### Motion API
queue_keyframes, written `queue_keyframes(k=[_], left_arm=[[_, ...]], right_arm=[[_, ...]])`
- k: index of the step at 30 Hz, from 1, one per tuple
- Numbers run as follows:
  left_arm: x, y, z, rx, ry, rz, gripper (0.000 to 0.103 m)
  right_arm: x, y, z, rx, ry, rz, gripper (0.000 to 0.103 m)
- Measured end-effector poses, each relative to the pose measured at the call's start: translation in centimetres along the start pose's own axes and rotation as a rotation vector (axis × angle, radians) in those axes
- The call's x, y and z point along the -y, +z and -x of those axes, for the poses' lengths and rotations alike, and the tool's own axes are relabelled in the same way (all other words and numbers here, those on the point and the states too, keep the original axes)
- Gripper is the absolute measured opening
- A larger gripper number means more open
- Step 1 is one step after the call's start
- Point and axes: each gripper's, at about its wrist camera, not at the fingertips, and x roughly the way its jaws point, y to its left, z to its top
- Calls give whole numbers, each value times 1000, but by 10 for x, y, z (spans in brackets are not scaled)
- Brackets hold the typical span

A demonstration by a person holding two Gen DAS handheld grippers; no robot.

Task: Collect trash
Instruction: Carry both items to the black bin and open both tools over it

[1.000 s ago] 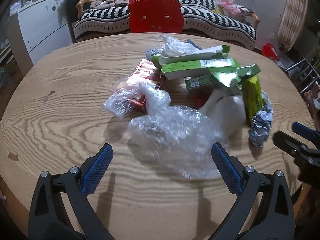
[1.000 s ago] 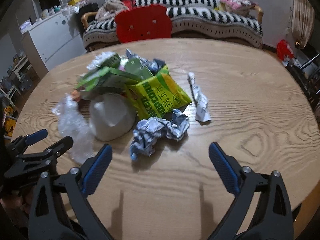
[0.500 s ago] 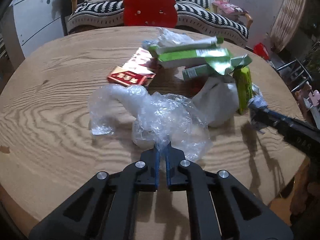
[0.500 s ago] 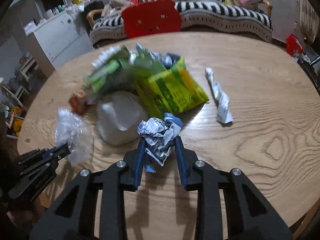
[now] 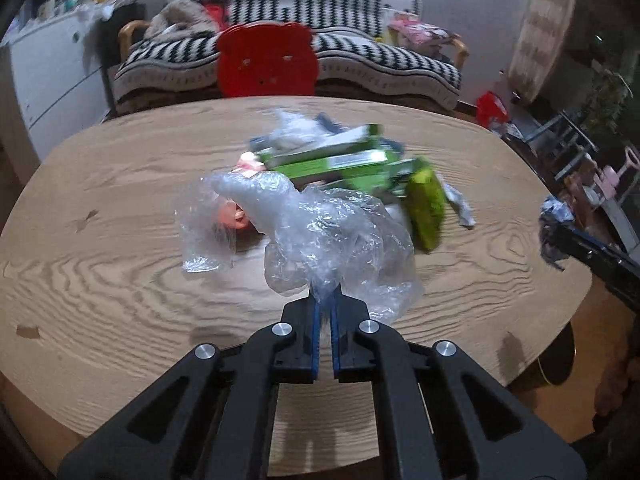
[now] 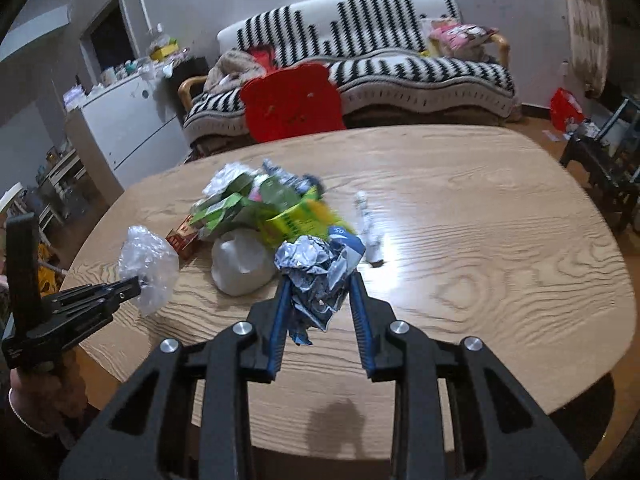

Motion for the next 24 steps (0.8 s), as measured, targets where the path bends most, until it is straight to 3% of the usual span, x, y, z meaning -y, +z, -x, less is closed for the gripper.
queue_keyframes(k=[6,14,19,24], left_arm=[[68,-1,4,31,-85,-120,3],[207,-17,-6,23,-295,-320,3],[289,-44,-19,-35,-433,-426,3],[371,-87,-38,-93,-525,-549,3]], right_arm=[[70,-15,49,47,-108,-91,30],[199,-68,131,95,-330,-303,30],[270,-120,157,52,-413,-457,30],[326,-163,164,-3,-429,-592,30]])
